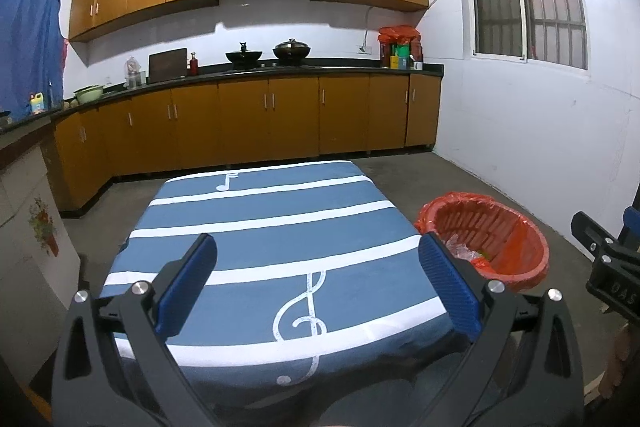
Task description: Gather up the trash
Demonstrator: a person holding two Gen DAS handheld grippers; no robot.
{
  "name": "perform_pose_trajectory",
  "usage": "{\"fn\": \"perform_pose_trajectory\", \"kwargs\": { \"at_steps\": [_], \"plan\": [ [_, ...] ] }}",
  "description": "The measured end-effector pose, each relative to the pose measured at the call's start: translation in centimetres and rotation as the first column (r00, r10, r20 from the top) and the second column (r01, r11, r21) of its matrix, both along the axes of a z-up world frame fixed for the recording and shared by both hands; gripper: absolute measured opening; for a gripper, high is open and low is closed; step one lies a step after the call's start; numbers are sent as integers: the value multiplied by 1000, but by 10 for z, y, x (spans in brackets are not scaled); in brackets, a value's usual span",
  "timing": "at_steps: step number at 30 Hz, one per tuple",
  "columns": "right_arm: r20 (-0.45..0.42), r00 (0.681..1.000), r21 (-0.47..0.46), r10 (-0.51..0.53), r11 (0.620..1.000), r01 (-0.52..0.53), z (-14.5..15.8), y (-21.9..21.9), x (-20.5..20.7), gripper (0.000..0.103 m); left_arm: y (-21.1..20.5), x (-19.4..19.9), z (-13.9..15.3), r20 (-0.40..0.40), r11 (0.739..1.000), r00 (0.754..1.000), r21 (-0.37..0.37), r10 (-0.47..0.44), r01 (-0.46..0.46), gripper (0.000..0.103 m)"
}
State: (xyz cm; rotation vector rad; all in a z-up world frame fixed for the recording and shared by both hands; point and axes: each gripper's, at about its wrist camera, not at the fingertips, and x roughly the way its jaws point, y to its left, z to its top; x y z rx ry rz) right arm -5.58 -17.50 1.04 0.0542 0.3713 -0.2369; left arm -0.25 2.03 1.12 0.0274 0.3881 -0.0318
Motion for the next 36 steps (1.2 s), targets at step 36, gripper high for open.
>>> {"fn": "perform_pose_trajectory", "kwargs": {
  "at_steps": [36],
  "plan": [
    [-8, 1000, -10, -22, 1000, 22, -9, 8, -8, 101, 10, -14, -19, -22, 998, 998, -22, 64, -64, 99]
  ]
}}
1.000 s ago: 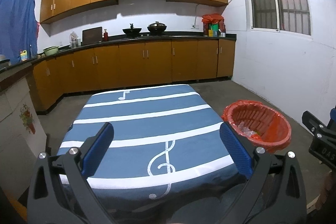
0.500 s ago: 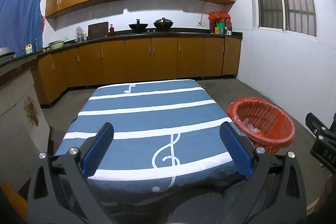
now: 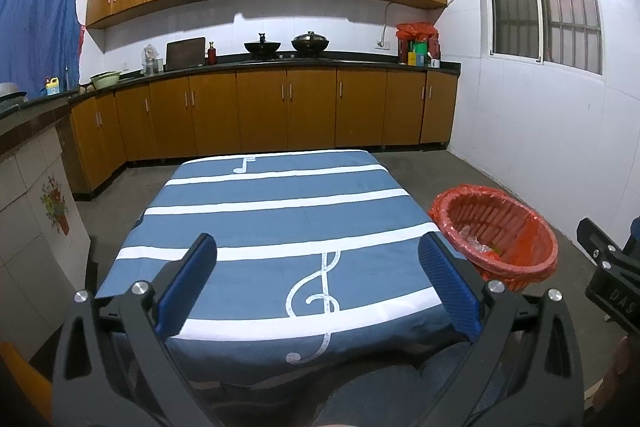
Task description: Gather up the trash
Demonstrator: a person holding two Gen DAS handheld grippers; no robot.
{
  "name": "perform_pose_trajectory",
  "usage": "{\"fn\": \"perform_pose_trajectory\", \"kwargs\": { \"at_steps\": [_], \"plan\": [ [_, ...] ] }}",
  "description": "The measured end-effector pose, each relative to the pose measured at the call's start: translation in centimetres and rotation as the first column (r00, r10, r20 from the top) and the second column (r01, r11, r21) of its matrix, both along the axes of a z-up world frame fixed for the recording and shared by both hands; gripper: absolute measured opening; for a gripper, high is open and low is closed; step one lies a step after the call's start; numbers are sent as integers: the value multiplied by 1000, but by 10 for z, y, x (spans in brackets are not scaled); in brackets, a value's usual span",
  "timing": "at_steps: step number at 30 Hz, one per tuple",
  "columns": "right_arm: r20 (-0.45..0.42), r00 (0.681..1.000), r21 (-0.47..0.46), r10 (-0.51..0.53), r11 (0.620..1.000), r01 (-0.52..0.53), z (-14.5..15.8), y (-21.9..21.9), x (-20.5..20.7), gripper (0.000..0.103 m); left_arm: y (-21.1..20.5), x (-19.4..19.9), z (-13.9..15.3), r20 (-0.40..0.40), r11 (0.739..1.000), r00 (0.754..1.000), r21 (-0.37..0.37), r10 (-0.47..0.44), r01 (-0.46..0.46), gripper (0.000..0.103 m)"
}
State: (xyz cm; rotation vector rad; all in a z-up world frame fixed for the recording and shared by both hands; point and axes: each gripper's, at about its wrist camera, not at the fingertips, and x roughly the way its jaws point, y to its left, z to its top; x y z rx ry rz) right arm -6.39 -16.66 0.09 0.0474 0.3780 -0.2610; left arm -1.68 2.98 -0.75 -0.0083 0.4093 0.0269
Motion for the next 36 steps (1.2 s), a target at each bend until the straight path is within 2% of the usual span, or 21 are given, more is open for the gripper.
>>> {"fn": "perform_pose_trajectory", "kwargs": {
  "at_steps": [36],
  "plan": [
    [-10, 1000, 5, -1, 1000, 1, -3, 0, 3, 101, -8, 4, 2, 10, 1000, 1000, 2, -22, 22, 99]
  ]
}}
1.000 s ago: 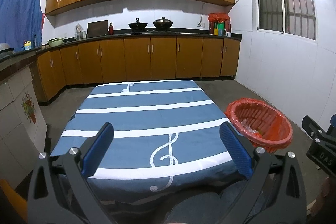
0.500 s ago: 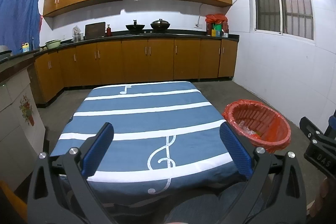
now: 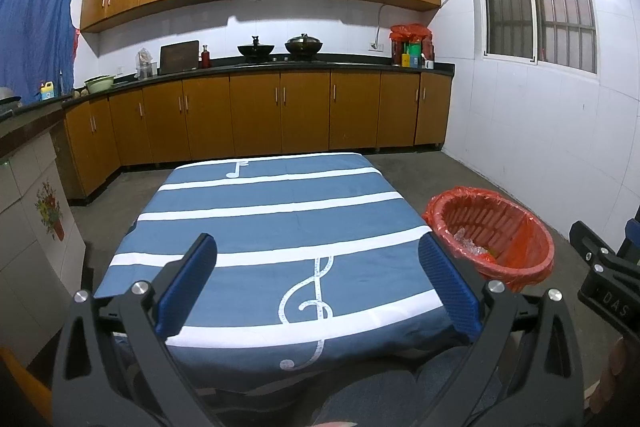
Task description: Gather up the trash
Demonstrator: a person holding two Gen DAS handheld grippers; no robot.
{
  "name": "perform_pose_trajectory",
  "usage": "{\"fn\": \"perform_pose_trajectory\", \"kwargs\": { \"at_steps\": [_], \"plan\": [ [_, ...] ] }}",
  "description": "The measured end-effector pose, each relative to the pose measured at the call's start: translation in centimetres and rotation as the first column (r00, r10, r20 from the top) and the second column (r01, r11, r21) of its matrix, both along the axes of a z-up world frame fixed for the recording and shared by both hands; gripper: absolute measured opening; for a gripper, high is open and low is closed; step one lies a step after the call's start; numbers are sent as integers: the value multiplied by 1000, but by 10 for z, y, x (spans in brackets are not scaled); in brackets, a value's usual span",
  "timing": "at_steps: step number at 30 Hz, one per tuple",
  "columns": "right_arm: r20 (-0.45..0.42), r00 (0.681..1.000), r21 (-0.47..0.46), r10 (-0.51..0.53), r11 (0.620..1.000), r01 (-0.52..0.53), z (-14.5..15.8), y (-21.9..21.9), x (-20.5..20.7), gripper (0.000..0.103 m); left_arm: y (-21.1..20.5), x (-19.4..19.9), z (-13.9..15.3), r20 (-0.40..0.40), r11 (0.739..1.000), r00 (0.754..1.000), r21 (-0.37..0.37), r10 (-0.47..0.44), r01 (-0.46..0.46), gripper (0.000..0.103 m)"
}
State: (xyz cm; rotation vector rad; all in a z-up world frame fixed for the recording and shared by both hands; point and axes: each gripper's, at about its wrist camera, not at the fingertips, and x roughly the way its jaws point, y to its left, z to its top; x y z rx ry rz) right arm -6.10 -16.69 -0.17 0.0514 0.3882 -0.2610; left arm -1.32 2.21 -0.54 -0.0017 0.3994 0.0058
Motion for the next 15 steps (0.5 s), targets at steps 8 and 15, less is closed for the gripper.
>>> {"fn": "perform_pose_trajectory", "kwargs": {
  "at_steps": [8, 15],
  "plan": [
    [-1, 1000, 1, 1, 1000, -1, 0, -1, 1, 101, 0, 0, 0, 0, 1000, 1000, 0, 0, 0, 99],
    [-1, 1000, 1, 1, 1000, -1, 0, -2, 1, 101, 0, 0, 0, -1, 1000, 1000, 0, 0, 0, 99]
  ]
}}
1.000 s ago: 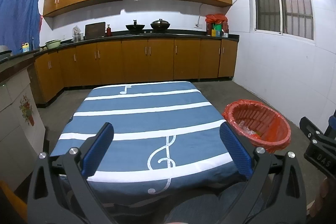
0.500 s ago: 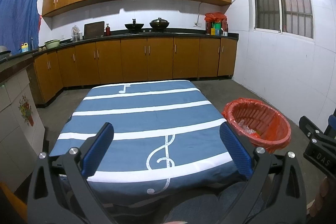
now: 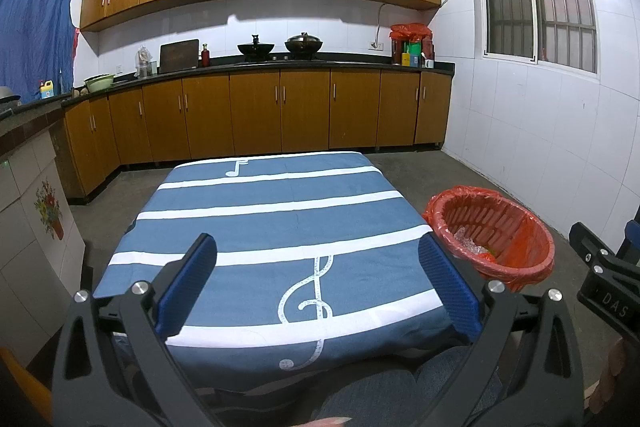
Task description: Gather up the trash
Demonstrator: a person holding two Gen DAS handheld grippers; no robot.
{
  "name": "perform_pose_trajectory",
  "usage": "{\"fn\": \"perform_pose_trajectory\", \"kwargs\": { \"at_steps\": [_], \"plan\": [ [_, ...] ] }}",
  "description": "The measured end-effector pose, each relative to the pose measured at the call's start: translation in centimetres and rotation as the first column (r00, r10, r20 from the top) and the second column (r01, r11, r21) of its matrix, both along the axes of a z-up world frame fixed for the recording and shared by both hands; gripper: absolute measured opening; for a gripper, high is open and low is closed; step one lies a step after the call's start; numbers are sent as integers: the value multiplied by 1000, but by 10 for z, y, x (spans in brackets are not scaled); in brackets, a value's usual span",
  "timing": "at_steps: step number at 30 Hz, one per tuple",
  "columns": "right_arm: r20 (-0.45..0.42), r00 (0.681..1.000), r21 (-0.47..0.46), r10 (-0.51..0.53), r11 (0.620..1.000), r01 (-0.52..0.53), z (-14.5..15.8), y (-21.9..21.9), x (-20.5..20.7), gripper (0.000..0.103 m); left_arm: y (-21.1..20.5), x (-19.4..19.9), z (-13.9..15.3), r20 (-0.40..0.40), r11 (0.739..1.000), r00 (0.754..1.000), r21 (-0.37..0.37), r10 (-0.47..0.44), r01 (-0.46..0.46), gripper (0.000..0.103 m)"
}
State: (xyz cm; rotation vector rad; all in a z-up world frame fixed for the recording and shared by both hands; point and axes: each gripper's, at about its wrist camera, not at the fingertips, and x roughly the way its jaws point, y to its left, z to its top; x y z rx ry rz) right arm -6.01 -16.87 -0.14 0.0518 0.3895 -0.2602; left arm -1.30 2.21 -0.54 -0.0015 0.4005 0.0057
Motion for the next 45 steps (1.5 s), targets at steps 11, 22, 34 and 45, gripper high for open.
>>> {"fn": "perform_pose_trajectory", "kwargs": {
  "at_steps": [11, 22, 34, 45],
  "plan": [
    [-1, 1000, 1, 0, 1000, 0, 1, -1, 0, 101, -1, 0, -2, 1, 1000, 1000, 4, -1, 1, 99],
    [-1, 1000, 2, 0, 1000, 0, 2, -2, 0, 101, -1, 1, -5, -3, 1000, 1000, 6, -3, 3, 99],
    [-3, 1000, 4, -4, 1000, 4, -5, -3, -5, 101, -1, 4, -11, -10, 1000, 1000, 10, -7, 7, 99],
    [-7, 1000, 6, -3, 1000, 3, -4, -5, -4, 101, 1, 7, -12, -19, 1000, 1000, 9, -8, 8, 99]
  ]
}}
